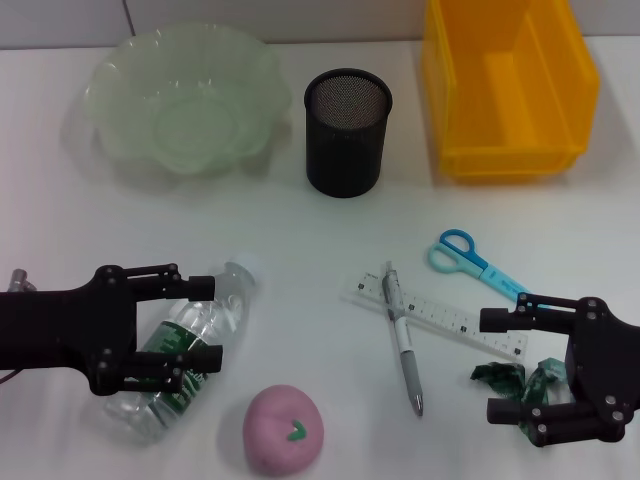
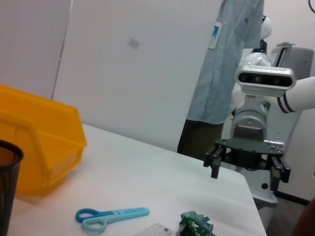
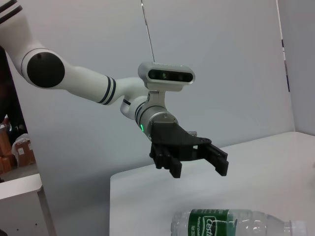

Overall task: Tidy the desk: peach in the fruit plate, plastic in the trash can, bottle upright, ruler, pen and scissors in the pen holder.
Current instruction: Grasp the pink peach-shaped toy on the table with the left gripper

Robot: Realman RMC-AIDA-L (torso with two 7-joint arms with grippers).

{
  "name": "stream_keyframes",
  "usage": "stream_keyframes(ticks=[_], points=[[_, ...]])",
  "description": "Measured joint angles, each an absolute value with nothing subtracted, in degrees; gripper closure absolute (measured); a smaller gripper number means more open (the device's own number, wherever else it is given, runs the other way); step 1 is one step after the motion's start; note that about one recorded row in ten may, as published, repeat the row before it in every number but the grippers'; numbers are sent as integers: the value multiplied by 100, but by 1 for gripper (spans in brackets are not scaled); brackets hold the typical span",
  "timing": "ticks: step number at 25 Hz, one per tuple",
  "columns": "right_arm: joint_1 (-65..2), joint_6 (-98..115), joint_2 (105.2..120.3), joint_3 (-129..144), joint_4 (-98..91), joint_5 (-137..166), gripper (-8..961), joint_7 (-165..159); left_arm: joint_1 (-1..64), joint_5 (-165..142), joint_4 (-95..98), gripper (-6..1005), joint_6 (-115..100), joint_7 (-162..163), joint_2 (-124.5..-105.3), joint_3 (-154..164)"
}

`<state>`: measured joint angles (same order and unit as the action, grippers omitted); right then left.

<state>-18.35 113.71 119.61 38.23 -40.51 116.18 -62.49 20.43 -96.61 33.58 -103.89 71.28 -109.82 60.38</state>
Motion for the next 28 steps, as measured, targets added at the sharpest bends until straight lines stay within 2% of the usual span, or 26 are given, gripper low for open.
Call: stream_keyframes(ticks=[16, 18, 21, 28], points=[[-1770, 11370, 11946, 3736, -4056, 11619, 129, -6230, 1957, -9679, 3993, 222, -10537, 7364, -11124, 6054], [-1745, 11319, 11944, 3724, -4055, 11619, 130, -6221, 1781, -10081, 5464, 223, -10528, 8226, -11610, 6098], [-1741, 11290, 11944, 3726, -4053, 11619, 130, -6221, 1683, -10887, 6729, 224, -10421, 8920, -11888, 6368], [-1713, 11274, 11936, 3726, -4125, 11591, 130, -6221, 1743, -11242, 7866, 226, -10309, 9966, -11869, 7373]])
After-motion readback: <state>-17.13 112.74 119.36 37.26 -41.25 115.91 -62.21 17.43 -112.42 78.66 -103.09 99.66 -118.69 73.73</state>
